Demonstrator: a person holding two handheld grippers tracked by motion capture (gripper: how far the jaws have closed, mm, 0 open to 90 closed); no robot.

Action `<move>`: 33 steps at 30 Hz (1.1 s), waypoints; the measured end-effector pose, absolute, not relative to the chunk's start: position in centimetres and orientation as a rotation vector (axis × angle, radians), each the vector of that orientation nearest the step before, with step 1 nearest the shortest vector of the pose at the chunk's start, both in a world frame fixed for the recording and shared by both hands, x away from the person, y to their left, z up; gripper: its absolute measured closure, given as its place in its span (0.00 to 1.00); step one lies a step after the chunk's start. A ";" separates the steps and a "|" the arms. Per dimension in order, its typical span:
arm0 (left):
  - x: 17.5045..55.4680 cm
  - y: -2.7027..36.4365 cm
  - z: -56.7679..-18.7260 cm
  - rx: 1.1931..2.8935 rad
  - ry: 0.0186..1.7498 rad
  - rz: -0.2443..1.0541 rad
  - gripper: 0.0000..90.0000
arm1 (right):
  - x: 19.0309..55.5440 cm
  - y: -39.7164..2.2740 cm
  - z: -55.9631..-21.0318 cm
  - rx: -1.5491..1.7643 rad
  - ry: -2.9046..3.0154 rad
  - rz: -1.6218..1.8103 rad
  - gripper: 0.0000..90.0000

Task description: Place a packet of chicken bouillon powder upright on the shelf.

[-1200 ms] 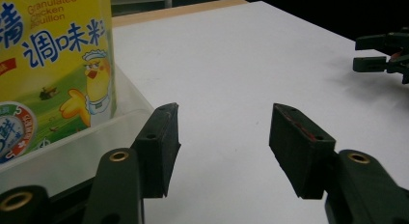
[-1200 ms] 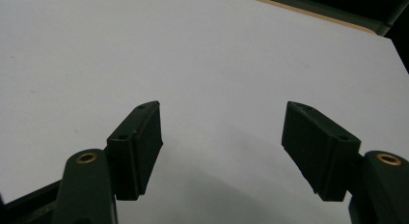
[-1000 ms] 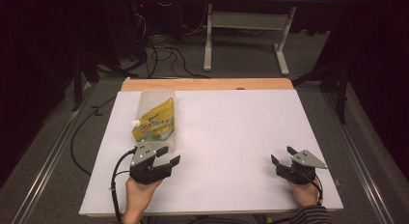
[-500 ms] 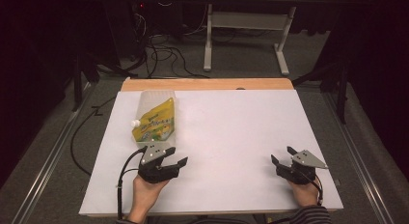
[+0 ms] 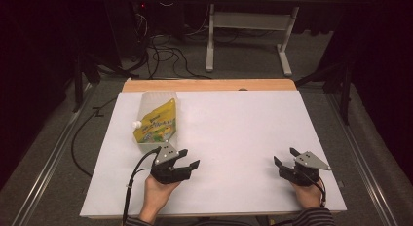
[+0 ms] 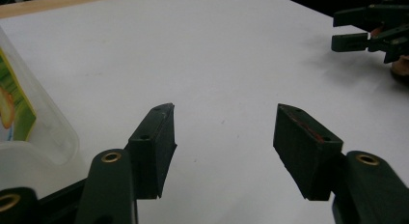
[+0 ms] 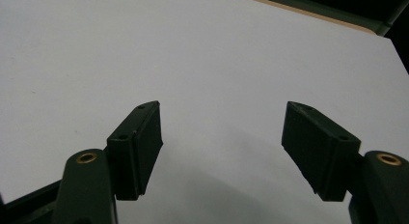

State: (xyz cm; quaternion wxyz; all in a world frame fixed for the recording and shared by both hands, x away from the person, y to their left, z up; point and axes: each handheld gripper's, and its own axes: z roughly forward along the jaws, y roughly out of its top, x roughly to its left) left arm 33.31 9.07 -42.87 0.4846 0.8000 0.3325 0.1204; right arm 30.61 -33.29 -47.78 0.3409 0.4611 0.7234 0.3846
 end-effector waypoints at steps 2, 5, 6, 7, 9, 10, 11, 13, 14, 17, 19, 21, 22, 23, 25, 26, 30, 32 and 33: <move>33.4 8.8 -43.1 1.957 0.808 0.291 0.45 | 30.6 -33.3 -47.8 1.202 1.881 1.002 0.35; 33.5 8.5 -43.4 1.965 0.804 0.291 0.44 | 30.6 -33.3 -47.8 1.202 1.881 1.005 0.35; 33.5 8.3 -43.5 1.964 0.804 0.289 0.44 | 30.6 -33.3 -47.8 1.204 1.880 1.005 0.35; 33.6 8.2 -43.6 1.968 0.803 0.290 0.44 | 30.6 -33.3 -47.8 1.203 1.880 1.005 0.35; 33.8 8.0 -43.8 1.965 0.809 0.289 0.44 | 30.6 -33.3 -47.8 1.203 1.879 1.005 0.35; 33.9 7.8 -44.0 1.963 0.812 0.286 0.44 | 30.6 -33.3 -47.8 1.204 1.879 1.005 0.35; 34.0 7.7 -44.1 1.964 0.812 0.282 0.44 | 30.6 -33.3 -47.8 1.205 1.879 1.006 0.35; 34.2 7.3 -44.4 1.962 0.814 0.280 0.44 | 30.6 -33.3 -47.8 1.204 1.879 1.006 0.35; 34.3 7.2 -44.5 1.959 0.817 0.276 0.44 | 30.6 -33.3 -47.8 1.204 1.880 1.006 0.35; 34.7 6.7 -44.9 1.958 0.824 0.273 0.44 | 30.6 -33.3 -47.8 1.203 1.880 1.006 0.35; 34.9 6.5 -45.2 1.956 0.830 0.270 0.44 | 30.6 -33.3 -47.8 1.203 1.880 1.006 0.35; 35.1 6.3 -45.5 1.957 0.837 0.273 0.44 | 30.6 -33.3 -47.8 1.203 1.880 1.007 0.35; 35.2 6.3 -45.6 1.959 0.837 0.276 0.44 | 30.6 -33.3 -47.8 1.202 1.880 1.006 0.35; 35.2 6.2 -45.7 1.960 0.840 0.280 0.44 | 30.6 -33.3 -47.8 1.203 1.881 1.006 0.35; 35.4 6.1 -46.0 1.957 0.845 0.280 0.43 | 30.6 -33.3 -47.8 1.202 1.882 1.005 0.35; 35.5 6.0 -46.2 1.953 0.848 0.284 0.43 | 30.6 -33.3 -47.8 1.205 1.882 1.003 0.35; 35.8 5.6 -46.9 1.961 0.859 0.303 0.43 | 30.6 -33.3 -47.8 1.204 1.880 1.005 0.35; 36.0 5.4 -47.2 1.963 0.867 0.313 0.43 | 30.6 -33.3 -47.8 1.200 1.881 1.005 0.34; 36.0 5.3 -47.3 1.965 0.869 0.321 0.43 | 30.6 -33.3 -47.8 1.201 1.880 1.005 0.35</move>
